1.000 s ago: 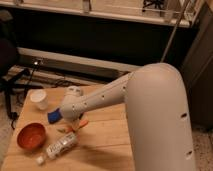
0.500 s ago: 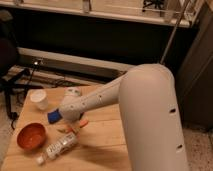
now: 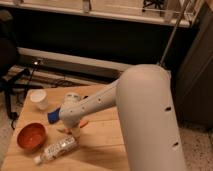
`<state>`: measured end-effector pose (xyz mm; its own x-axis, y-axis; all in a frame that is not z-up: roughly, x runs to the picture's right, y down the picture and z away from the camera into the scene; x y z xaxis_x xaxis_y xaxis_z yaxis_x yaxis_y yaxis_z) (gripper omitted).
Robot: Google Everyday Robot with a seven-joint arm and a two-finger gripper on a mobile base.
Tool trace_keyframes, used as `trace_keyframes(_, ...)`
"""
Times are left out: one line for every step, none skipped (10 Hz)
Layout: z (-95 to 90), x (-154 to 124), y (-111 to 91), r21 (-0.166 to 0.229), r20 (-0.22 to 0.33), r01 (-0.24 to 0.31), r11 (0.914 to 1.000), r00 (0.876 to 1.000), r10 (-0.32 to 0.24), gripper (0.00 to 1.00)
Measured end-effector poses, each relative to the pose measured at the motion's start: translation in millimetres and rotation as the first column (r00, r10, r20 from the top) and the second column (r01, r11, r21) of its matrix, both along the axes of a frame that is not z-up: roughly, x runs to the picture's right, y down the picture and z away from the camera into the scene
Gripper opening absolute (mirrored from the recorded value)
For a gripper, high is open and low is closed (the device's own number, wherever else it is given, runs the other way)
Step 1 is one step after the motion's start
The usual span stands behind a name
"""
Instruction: Place the pepper in the ceramic cup
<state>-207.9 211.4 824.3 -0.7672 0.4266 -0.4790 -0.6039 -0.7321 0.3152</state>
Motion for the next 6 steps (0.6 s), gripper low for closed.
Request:
trace_keyframes(-0.8,1.2,-1.1,0.001,-0.011,-0.007,1.0000,1.000,0.007,0.58)
trace_keyframes(-1.4,2.2,-1.4,0.001,-0.020,-0.011,0.9999,1.000,0.011,0.47)
trace_keyframes(-1.8,2.5,-0.1,-0.004,-0.025,-0.011,0.9999,1.000,0.011,0.39)
trace_keyframes(-2.1,2.2,2.8,-0.014,-0.031,-0.011,0.9998,0.999,0.011,0.29)
trace_keyframes(-1.4,3.0,5.8,-0.025,-0.039,-0.010,0.9996,0.999,0.009,0.23)
trace_keyframes(1.0,3.7,10.6,-0.040,-0.046,-0.009,0.9992,0.999,0.007,0.22)
